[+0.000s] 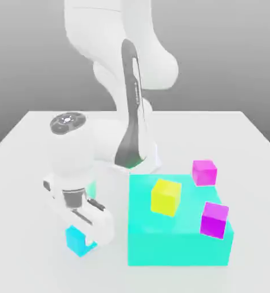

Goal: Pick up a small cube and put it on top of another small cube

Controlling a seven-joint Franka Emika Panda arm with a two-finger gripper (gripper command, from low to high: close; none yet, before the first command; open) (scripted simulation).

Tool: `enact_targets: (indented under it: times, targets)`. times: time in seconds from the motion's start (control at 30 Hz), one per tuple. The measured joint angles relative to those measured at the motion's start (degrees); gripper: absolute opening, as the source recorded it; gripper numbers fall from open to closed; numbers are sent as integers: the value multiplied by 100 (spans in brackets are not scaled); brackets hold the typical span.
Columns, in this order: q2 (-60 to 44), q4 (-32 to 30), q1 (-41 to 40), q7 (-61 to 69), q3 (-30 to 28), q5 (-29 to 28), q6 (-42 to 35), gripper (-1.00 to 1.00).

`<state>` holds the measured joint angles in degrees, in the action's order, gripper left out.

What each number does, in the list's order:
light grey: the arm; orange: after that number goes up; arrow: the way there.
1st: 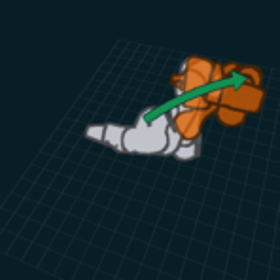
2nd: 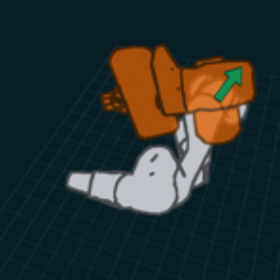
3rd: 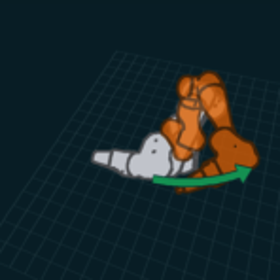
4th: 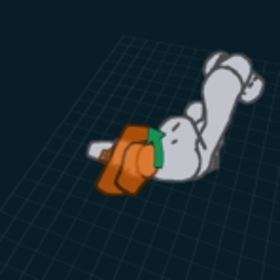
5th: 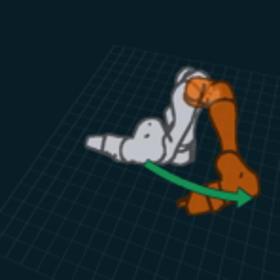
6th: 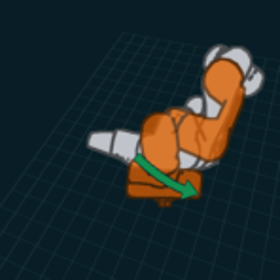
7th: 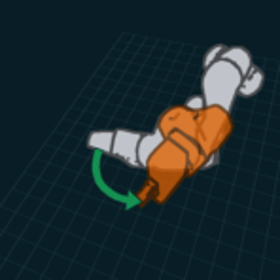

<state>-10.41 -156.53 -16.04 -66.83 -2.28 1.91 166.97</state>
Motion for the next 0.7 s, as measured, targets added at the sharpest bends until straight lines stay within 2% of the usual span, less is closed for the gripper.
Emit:
enact_targets:
  times: [0.1, 0.43, 0.5, 0.6, 0.63, 0.7]
  targets:
    - [577, -30, 113, -185, 56, -110, -543, -100]
    - [1914, 1096, 1995, -1940, 1474, 144, -2978, -100]
    - [1882, 1169, 2154, -2174, 1685, 136, -3022, -100]
    - [1418, 1031, 2193, -2365, 1766, -27, -2432, -100]
    - [1322, 999, 2198, -2396, 1771, -61, -2307, 100]
    - [1322, 999, 2192, -2396, 1771, -61, -2307, 100]
